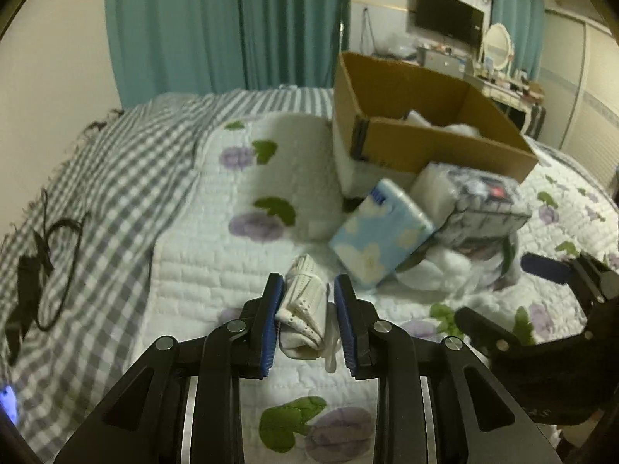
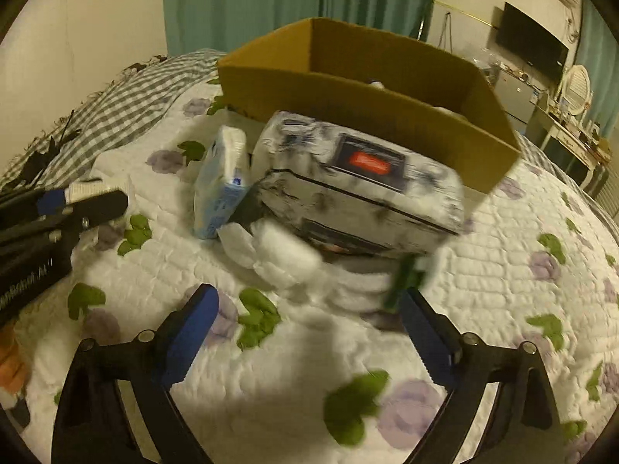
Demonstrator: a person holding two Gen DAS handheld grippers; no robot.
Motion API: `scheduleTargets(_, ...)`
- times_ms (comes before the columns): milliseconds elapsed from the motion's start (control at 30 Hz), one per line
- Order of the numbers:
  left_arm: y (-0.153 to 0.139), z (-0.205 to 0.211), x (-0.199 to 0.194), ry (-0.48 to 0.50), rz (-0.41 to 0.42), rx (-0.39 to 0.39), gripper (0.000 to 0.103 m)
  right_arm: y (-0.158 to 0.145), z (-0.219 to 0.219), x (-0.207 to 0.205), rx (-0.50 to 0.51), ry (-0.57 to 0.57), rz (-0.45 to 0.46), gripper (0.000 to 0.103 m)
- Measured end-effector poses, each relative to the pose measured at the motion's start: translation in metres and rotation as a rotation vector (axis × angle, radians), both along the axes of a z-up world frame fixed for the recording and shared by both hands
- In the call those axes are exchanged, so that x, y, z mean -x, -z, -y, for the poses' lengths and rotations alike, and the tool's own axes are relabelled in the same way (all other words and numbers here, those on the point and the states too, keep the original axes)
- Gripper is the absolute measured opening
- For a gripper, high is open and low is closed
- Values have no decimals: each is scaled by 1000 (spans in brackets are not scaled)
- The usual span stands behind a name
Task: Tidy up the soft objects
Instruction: 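Grasp the folded white cloth with the left gripper while the right grasps a white sock bundle, then carry both held items into the cardboard box and open both grippers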
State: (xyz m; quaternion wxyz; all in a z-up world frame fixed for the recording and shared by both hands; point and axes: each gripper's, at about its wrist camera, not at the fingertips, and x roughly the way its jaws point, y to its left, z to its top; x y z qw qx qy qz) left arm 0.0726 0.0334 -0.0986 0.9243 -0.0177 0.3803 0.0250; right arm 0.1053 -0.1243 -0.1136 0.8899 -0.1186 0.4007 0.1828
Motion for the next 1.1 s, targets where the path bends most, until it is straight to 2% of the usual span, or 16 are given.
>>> scheduleTargets(200, 5, -2, -2, 19, -2, 29, 26, 18, -22, -23, 27, 16, -20, 75)
scheduleTargets(267, 6, -2, -2, 22, -4, 29, 26, 22, -25, -28, 33, 30, -33, 61)
scheduleTargets(300, 6, -2, -2, 23, -6, 27, 26, 23, -25, -29, 31, 38, -38, 59)
scheduleTargets(367, 7, -1, -2, 25, -7, 25, 26, 23, -23, -28, 27, 49, -30, 42)
scheduleTargets(533, 3, 3, 4, 29, 11, 11, 26, 17, -10, -10, -42, 46, -70, 39)
scheduleTargets(667, -3, 11, 17, 46, 26, -1, 26, 2, 2, 12, -73, 45, -63, 39)
scheduleTargets(733, -10, 12, 24, 51, 26, 15, 26, -15, 10, 21, -109, 44, -43, 39)
scheduleTargets(867, -34, 17, 34, 54, 59, -2, 26, -54, 22, 37, -172, 38, 16, 39)
scheduleTargets(1100, -92, 32, 52, 96, 177, -35, 26, -119, 52, 59, -249, 18, 72, 39)
